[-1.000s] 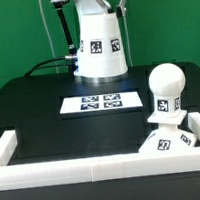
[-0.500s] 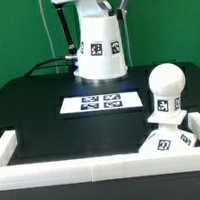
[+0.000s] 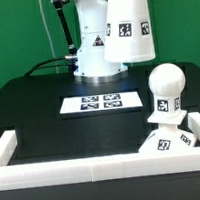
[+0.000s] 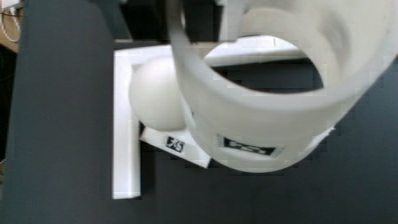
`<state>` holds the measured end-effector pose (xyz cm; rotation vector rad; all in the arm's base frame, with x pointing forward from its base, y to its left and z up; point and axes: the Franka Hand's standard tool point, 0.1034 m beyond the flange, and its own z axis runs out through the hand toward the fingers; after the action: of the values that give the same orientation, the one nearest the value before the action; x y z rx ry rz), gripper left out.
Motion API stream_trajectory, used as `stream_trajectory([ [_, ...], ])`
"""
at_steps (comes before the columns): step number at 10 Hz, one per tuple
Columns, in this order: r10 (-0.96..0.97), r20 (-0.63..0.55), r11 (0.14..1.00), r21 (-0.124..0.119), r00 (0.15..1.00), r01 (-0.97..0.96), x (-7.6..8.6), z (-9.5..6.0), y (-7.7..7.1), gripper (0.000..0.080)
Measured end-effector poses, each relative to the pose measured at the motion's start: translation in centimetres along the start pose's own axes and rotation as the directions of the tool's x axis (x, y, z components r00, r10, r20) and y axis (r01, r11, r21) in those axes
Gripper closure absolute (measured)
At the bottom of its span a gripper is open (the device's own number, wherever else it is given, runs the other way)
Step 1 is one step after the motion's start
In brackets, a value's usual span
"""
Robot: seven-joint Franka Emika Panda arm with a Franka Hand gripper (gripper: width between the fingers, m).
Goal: Assemble lamp
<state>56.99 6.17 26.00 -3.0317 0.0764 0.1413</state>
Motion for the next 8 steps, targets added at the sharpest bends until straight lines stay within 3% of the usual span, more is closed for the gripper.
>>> stream_trajectory([
  [3,0.026,-0.009,1.0,-0.002,1.0,-0.026,0.8,-0.1,-1.8,0.075],
  [8,0.055,0.009,0.998,-0.025,0.998,-0.055,1.9,3.4,-4.2,0.075],
])
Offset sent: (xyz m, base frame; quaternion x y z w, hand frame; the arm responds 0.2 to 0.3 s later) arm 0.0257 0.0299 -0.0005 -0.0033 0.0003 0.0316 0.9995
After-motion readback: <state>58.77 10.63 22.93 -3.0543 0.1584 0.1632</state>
